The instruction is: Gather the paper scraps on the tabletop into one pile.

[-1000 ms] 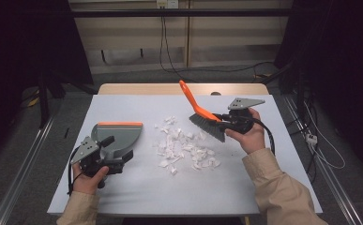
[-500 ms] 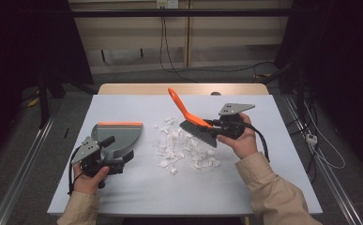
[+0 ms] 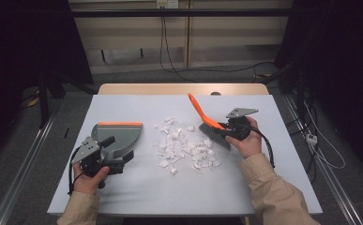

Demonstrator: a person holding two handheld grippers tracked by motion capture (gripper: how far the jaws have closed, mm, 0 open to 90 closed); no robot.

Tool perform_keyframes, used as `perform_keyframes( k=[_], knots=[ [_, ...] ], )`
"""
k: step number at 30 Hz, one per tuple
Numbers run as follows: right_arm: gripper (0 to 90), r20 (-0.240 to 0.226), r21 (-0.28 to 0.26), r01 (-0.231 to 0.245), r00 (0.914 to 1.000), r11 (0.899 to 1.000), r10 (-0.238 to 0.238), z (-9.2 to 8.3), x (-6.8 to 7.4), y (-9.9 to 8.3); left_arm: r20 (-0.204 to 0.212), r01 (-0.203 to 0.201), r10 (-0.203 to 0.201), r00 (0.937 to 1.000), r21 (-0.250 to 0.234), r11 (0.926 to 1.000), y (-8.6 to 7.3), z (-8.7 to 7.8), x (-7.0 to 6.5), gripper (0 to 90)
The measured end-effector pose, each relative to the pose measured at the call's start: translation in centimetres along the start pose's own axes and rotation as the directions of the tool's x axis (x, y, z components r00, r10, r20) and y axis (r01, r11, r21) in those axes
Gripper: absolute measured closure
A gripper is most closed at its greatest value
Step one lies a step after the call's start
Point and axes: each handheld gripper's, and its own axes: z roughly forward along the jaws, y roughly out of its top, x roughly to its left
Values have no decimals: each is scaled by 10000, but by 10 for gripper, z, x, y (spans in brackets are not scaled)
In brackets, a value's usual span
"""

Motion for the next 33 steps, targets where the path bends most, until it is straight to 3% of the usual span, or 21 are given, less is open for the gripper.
perform_keyframes(
  k=[2,4,6,9,11,15,17,19,21,25,27,28,30,33],
  knots=[
    [714,82,88,107,9999,9999,-108,-1,0,1,-15,6,-6,10000,-12,10000,0,0,0,37],
    [711,-36,189,-203,9998,9996,204,-1,0,2,-26,41,-41,10000,-31,10000,0,0,0,37],
    [691,167,435,-5,9999,9991,-2,-2,0,6,-5,27,-27,10000,-23,10000,0,0,0,38],
    [627,-7,473,-251,9997,9986,251,-3,0,14,1,9,-9,10000,5,10000,0,0,0,38],
    [613,39,826,-475,9989,9955,473,-2,-2,18,15,10,-10,10000,-9,10000,0,1,0,38],
    [634,10,1272,-594,9982,9901,598,5,-3,21,10,-1,1,10000,21,10000,0,1,0,38],
    [712,209,1519,-658,9978,9862,634,9,-3,19,14,22,-22,10000,6,10000,0,0,0,38],
    [714,162,1551,-759,9971,9850,743,10,-3,19,1,1,-1,10000,9,10000,0,1,0,38],
    [715,509,1750,-693,9968,9821,613,9,0,20,12,8,-8,10000,28,10000,0,1,0,38],
    [715,687,1514,-740,9956,9857,641,9,-2,18,4,18,-18,10000,-38,10000,1,-1,-1,38],
    [715,1184,1264,-594,9920,9902,444,9,-6,17,1,29,-29,10000,-68,10000,1,-1,0,38],
    [716,1222,1171,-647,9912,9910,502,9,-8,16,-6,29,-29,10000,-70,10000,1,-1,0,38],
    [716,949,729,-825,9926,9939,754,10,-13,16,-38,77,-77,10000,-87,9999,1,-2,0,38],
    [716,669,330,-656,9957,9973,633,15,-17,19,-59,85,-85,9999,-117,9999,1,-2,0,39]
  ],
)
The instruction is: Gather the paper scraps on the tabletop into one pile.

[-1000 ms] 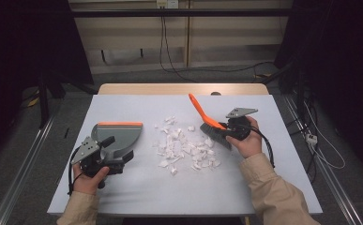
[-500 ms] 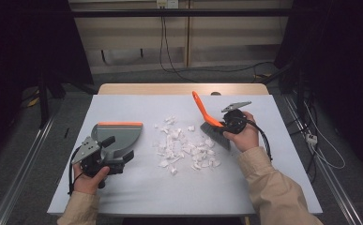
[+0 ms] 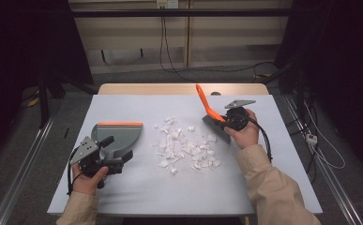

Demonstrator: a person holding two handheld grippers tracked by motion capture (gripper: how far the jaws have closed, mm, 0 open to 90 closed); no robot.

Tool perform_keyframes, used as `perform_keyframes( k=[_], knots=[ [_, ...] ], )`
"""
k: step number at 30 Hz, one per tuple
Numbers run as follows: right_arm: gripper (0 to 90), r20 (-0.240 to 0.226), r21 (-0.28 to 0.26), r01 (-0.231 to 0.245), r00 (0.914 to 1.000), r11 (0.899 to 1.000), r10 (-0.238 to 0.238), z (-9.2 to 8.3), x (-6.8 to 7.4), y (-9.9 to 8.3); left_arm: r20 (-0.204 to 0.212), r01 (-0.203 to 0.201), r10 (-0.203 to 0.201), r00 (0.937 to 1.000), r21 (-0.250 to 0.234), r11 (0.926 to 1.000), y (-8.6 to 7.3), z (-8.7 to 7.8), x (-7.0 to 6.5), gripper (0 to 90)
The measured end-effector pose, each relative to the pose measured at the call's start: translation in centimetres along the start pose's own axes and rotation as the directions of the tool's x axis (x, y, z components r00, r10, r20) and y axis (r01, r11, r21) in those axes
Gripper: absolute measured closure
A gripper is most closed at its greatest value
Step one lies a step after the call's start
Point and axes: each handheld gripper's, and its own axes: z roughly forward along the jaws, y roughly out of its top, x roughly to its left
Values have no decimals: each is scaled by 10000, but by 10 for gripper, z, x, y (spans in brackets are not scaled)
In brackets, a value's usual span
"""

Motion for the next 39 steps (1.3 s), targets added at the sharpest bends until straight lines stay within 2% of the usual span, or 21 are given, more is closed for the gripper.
perform_keyframes(
  k=[4,6,8,10,11,13,14,15,17,18,19,20,21,22,24,27,30,34,38,39],
  knots=[
    [716,-135,-514,702,9974,9962,-710,14,1,8,-114,-63,64,9999,63,10000,0,-1,1,38],
    [715,-31,-381,1334,9910,9903,-1336,22,6,12,-139,-16,16,9999,43,10000,0,-1,1,38],
    [716,-414,-345,1842,9818,9823,-1855,31,15,13,-206,51,-51,9998,3,10000,0,-1,1,38],
    [716,-762,-413,2405,9670,9698,-2431,36,27,13,-256,26,-25,9997,36,10000,-1,-2,2,38],
    [716,-895,-403,2511,9631,9671,-2538,36,30,13,-278,41,-41,9996,28,10000,-1,-2,3,39],
    [716,-1151,-319,2930,9486,9556,-2947,34,36,13,-318,71,-70,9995,40,10000,-2,-3,3,39],
    [716,-1372,-313,3030,9426,9525,-3044,32,37,12,-327,62,-60,9994,49,10000,-2,-3,3,39],
    [716,-1816,-331,3008,9359,9531,-3017,29,38,12,-337,84,-82,9994,44,10000,-2,-4,3,39],
    [716,-2413,-300,3251,9153,9452,-3225,22,41,11,-329,35,-33,9995,43,10000,-2,-4,3,39],
    [716,-2869,-303,3210,9044,9466,-3159,19,42,10,-325,33,-31,9995,49,10000,-2,-4,2,39],
    [716,-3164,-415,3271,8919,9441,-3229,16,44,10,-332,43,-41,9994,55,10000,-2,-4,2,39],
    [716,-3298,-526,3358,8831,9405,-3337,13,46,11,-343,58,-56,9994,49,10000,-2,-5,3,39],
    [716,-3303,-663,3334,8821,9404,-3360,11,47,13,-357,87,-86,9993,48,10000,-2,-5,3,39],
    [716,-3197,-830,3295,8851,9405,-3383,9,47,16,-384,35,-31,9993,95,9999,-2,-5,3,39],
    [716,-3034,-1208,2926,8990,9486,-3159,10,42,23,-438,125,-122,9990,63,9999,-3,-5,3,39],
    [716,-2627,-1484,2704,9166,9513,-3015,22,34,33,-534,85,-78,9985,115,9999,-3,-6,3,39],
    [716,-2301,-1603,2645,9269,9510,-2966,38,29,42,-647,132,-126,9978,92,9999,-3,-7,3,39],
    [716,-2134,-1743,2529,9338,9517,-2872,58,23,53,-799,167,-160,9967,75,9998,-3,-11,3,38],
    [716,-2118,-1684,2699,9294,9480,-3023,78,21,59,-905,296,-299,9954,-37,9996,-3,-13,3,38],
    [716,-2015,-1845,2689,9311,9453,-3041,84,21,61,-877,301,-298,9957,19,9995,-4,-13,2,38]
  ],
)
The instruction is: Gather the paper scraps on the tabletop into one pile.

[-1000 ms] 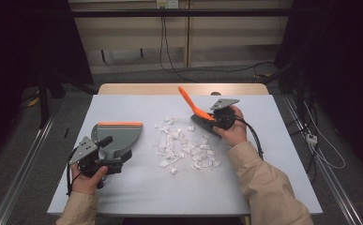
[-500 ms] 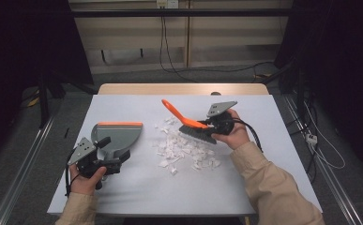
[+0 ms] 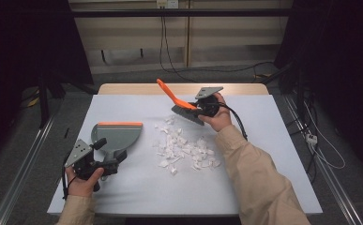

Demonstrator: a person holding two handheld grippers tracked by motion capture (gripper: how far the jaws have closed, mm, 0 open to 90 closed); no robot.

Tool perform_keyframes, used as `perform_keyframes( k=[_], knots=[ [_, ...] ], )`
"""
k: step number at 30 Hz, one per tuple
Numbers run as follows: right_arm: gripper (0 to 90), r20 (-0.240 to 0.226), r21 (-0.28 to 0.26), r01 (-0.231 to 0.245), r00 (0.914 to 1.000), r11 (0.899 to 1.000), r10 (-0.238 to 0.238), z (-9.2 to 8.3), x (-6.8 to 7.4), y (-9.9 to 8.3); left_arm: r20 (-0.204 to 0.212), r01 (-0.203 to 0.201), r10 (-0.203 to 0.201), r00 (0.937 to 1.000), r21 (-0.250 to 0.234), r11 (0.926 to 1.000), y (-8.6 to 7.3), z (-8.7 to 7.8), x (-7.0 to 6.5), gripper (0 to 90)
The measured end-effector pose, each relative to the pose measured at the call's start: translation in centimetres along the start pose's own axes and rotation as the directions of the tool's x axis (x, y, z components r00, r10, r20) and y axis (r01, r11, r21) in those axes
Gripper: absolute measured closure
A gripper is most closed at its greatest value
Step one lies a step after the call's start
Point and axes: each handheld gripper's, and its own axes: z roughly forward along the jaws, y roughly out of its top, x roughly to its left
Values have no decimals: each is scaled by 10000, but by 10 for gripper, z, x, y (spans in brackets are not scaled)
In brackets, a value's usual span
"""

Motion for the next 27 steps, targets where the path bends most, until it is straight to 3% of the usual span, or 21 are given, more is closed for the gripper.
perform_keyframes(
  k=[6,10,13,14,16,19,21,27],
  knots=[
    [717,22,132,929,9957,9956,-929,28,-9,2,121,-42,41,9999,71,10000,-1,4,-4,38],
    [716,-271,-370,643,9975,9972,-653,40,-12,1,83,-32,31,10000,120,9999,-2,4,-4,38],
    [717,-565,-227,938,9939,9953,-950,45,-7,4,32,-14,14,10000,83,10000,-2,3,-5,38],
    [717,-790,-161,1074,9910,9941,-1083,46,-5,5,26,-23,23,10000,54,10000,-1,2,-5,38],
    [716,-1343,289,1783,9757,9836,-1729,47,3,11,-7,-20,20,10000,-20,10000,0,1,-5,38],
    [715,-1754,625,2371,9589,9695,-2232,45,15,15,-13,8,-8,10000,-9,10000,-1,1,-4,38],
    [715,-1873,680,2493,9542,9660,-2331,41,19,14,25,-96,95,10000,57,9999,-2,0,-4,38],
    [715,-2690,582,2799,9288,9582,-2550,19,37,7,68,-49,50,10000,-15,10000,-2,-1,-3,39]
  ],
)
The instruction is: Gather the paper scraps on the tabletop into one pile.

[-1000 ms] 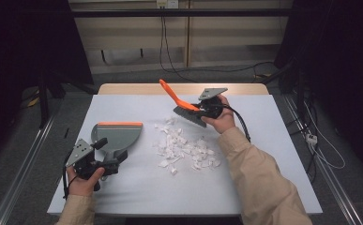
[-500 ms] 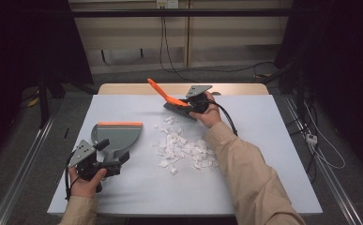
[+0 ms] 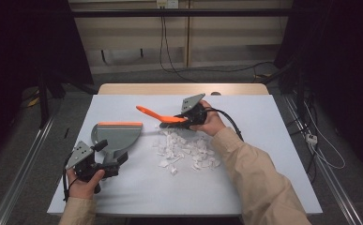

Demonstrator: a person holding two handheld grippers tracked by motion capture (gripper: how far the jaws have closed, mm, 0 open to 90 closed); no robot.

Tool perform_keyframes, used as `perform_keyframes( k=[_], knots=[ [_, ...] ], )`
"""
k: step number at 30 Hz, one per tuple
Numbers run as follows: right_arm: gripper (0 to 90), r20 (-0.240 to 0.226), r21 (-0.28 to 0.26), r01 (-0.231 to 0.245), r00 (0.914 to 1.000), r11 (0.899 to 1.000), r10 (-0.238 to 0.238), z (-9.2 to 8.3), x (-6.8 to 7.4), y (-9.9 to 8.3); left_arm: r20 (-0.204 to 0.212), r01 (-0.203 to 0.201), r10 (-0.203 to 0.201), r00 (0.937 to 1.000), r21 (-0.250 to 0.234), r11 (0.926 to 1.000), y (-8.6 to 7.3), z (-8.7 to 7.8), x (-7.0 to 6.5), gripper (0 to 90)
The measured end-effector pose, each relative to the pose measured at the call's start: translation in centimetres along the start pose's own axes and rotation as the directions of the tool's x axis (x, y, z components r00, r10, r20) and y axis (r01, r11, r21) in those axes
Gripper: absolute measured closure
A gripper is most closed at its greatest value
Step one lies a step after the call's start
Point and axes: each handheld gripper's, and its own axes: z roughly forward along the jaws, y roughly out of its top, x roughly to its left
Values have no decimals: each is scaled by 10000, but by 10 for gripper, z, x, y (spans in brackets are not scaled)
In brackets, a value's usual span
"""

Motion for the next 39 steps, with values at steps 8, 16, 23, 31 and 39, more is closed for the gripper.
perform_keyframes(
  k=[8,16,23,31,39],
  knots=[
    [716,-729,203,139,9973,9997,-124,-30,36,-7,165,-35,35,9999,-25,10000,2,3,-2,39],
    [716,-404,-489,-55,9992,9988,36,-60,50,-3,311,-102,100,9995,49,9999,2,5,-3,39],
    [716,477,-920,-642,9965,9937,688,-72,43,0,314,-99,99,9995,-8,10000,4,4,-3,39],
    [716,1117,-1424,-1550,9788,9776,1714,-66,32,5,292,-119,119,9995,10,9999,4,3,-3,40],
    [716,1448,-1922,-1920,9644,9624,2213,-51,21,16,331,-88,88,9994,-2,10000,5,4,-2,40]
  ],
)
